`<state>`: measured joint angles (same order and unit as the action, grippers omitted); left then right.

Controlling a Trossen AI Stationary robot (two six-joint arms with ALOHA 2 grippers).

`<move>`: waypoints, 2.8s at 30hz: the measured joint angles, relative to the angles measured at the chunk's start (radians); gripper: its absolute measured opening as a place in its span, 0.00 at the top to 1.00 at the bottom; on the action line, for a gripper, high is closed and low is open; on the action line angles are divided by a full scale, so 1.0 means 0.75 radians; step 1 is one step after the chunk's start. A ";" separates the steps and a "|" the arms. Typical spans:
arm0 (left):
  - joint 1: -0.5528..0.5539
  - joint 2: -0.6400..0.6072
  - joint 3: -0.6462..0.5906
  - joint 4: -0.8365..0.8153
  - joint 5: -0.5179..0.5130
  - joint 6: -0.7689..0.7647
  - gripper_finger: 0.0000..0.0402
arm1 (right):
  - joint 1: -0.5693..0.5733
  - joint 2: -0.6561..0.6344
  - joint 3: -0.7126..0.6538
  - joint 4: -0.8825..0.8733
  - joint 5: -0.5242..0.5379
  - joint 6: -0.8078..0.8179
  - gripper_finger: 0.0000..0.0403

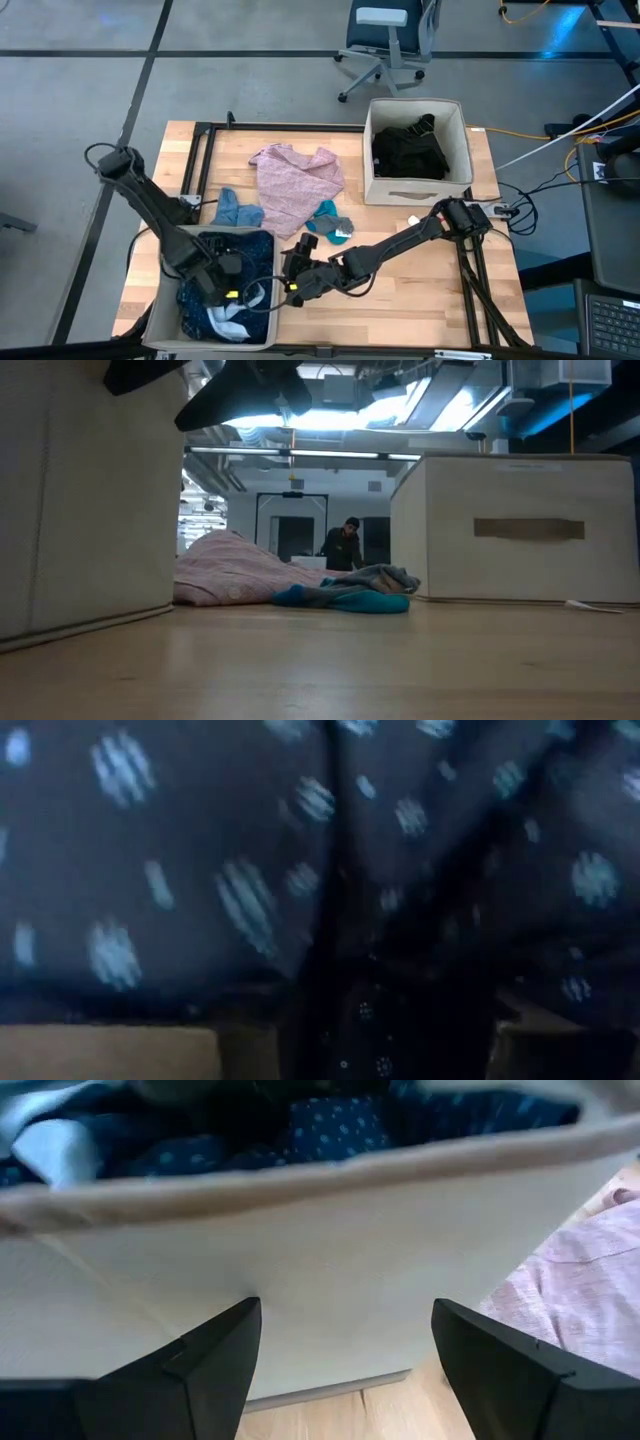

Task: Sort clothes
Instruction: Put the dark blue shirt into the bottom white laundry organizer, then put the gray sock into the bottom white laundry organizer

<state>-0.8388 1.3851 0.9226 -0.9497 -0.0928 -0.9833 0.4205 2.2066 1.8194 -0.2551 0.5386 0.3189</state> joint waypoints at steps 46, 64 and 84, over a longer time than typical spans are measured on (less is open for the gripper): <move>-0.108 -0.405 0.198 -0.001 -0.872 0.142 0.63 | -0.285 -0.670 -1.128 0.080 -0.305 0.179 0.27; -0.108 -0.405 0.198 -0.003 -0.893 0.141 0.63 | -0.329 -0.523 -1.156 0.174 -0.102 0.195 0.39; -0.052 -0.404 0.198 0.001 -0.991 0.221 0.63 | -0.300 -0.614 -0.940 -0.044 -0.019 -0.027 0.94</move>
<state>-0.8781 1.0821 1.0714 -0.9492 -0.8361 -0.8172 0.1955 1.7458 1.1143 -0.2879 0.5243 0.2983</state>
